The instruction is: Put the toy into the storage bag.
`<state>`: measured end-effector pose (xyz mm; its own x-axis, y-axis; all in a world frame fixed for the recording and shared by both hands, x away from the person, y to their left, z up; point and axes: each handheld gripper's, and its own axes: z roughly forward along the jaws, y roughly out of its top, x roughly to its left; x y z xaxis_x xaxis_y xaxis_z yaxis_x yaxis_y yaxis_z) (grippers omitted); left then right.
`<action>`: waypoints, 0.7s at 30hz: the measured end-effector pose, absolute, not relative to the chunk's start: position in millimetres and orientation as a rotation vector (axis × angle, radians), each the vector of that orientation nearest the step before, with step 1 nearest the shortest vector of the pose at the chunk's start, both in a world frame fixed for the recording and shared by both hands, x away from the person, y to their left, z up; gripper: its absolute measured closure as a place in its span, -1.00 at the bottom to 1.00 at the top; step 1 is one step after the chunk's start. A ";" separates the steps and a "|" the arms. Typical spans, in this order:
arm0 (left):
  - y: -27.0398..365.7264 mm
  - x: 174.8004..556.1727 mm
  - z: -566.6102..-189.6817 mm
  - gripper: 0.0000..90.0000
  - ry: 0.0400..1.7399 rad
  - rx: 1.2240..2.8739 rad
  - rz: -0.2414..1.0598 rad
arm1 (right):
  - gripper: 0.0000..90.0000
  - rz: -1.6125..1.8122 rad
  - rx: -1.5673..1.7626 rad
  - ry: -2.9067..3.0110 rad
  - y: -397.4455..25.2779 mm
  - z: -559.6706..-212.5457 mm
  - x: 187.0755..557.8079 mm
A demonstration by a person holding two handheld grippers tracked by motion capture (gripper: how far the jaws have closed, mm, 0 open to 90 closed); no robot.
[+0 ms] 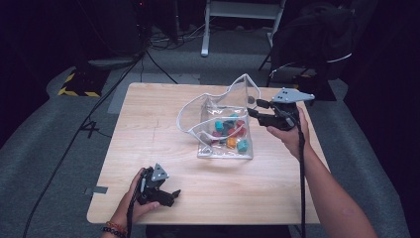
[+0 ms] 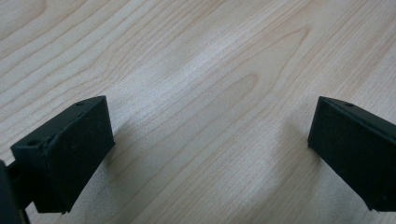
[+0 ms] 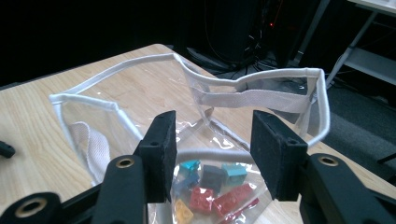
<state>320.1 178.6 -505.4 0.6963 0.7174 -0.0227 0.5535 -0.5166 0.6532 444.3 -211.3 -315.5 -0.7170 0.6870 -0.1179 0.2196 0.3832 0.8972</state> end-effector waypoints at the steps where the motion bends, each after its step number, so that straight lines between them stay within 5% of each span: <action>1: 178.5 320.0 -505.5 -0.99 0.969 2.257 0.331 | 0.13 1.300 0.777 2.165 -214.0 -316.0 442.5; 21: 178.6 320.1 -505.4 -0.99 0.967 2.259 0.330 | -0.06 1.237 0.774 2.184 -255.4 -342.5 409.6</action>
<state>320.1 178.6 -505.4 0.6963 0.7174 -0.0227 0.5537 -0.5168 0.6529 409.6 -255.4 -342.5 -0.7076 0.6905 -0.1500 0.2263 0.4225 0.8776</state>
